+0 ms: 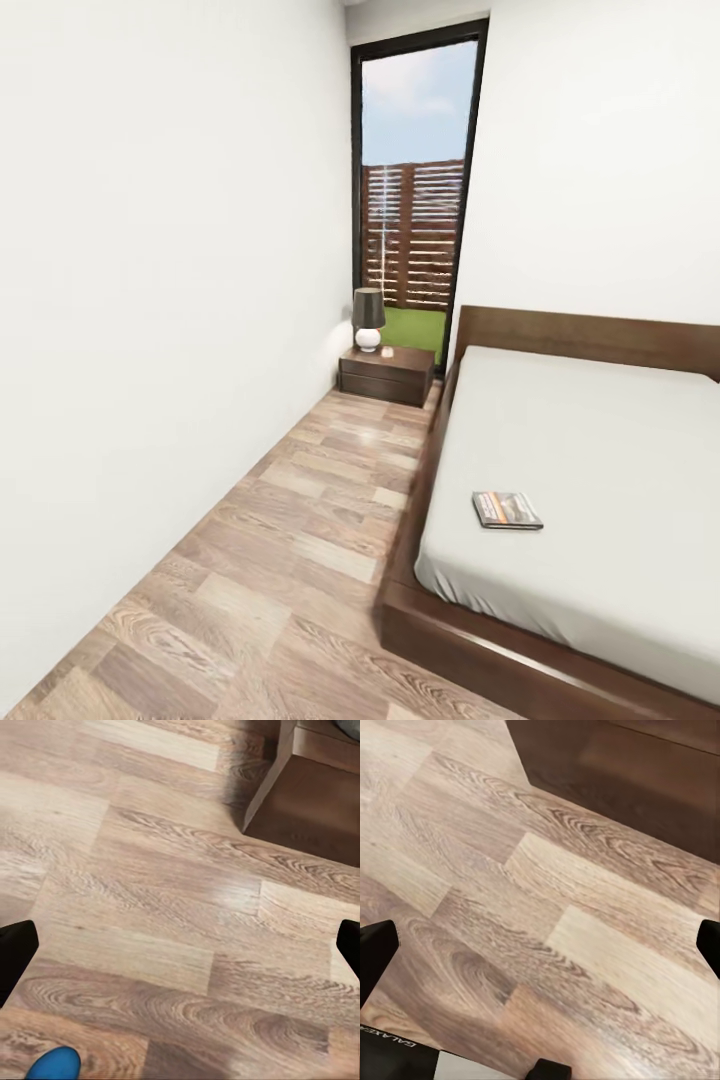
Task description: In the bedroom, move the book from the bed onto either nightstand, and place the two sandals side by side next to the bed.
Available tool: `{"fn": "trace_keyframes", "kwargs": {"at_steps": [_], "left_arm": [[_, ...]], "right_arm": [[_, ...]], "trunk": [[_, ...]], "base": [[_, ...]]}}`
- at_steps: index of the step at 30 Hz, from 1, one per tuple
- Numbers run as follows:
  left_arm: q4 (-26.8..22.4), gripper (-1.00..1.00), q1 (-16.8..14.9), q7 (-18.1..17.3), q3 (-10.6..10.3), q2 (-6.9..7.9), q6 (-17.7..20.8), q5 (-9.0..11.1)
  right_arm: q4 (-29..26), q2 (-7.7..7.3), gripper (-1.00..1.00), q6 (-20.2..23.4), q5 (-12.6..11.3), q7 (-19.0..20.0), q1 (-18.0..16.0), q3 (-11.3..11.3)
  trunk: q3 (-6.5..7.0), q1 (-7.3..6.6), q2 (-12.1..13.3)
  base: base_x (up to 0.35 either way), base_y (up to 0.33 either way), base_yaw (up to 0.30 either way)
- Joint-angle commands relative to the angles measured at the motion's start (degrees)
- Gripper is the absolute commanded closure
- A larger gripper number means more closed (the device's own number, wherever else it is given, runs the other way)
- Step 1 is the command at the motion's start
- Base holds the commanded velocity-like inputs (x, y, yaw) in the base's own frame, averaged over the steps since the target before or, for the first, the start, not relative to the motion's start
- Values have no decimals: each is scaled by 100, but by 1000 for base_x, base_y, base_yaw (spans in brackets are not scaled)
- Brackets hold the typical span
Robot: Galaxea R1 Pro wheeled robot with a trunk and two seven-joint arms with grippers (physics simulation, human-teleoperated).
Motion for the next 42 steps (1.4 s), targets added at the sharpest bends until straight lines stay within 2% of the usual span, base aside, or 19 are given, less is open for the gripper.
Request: {"fn": "trace_keyframes", "kwargs": {"at_steps": [1, 27, 34, 42], "left_arm": [[6, -100, -5, -43, 19, -3, -9, 8], [6, -100, -5, -48, 15, -4, -12, -1], [6, -100, -5, -44, -112, -4, -10, 1], [6, -100, -5, -48, -130, -4, -14, 3]], "right_arm": [[-6, 1, -100, 16, -45, 43, 3, -15], [-6, 1, -100, 15, -45, 43, 3, -7], [-6, 1, -100, 15, -45, 43, 3, -7], [-6, 1, -100, 16, -45, 43, 3, -6]], "trunk": [[-5, 0, -3], [-5, 0, -3], [-5, 0, -3], [-5, 0, -3]], "base": [[0, 0, 293], [0, -24, 293], [0, -195, 293], [0, -114, 293]]}}
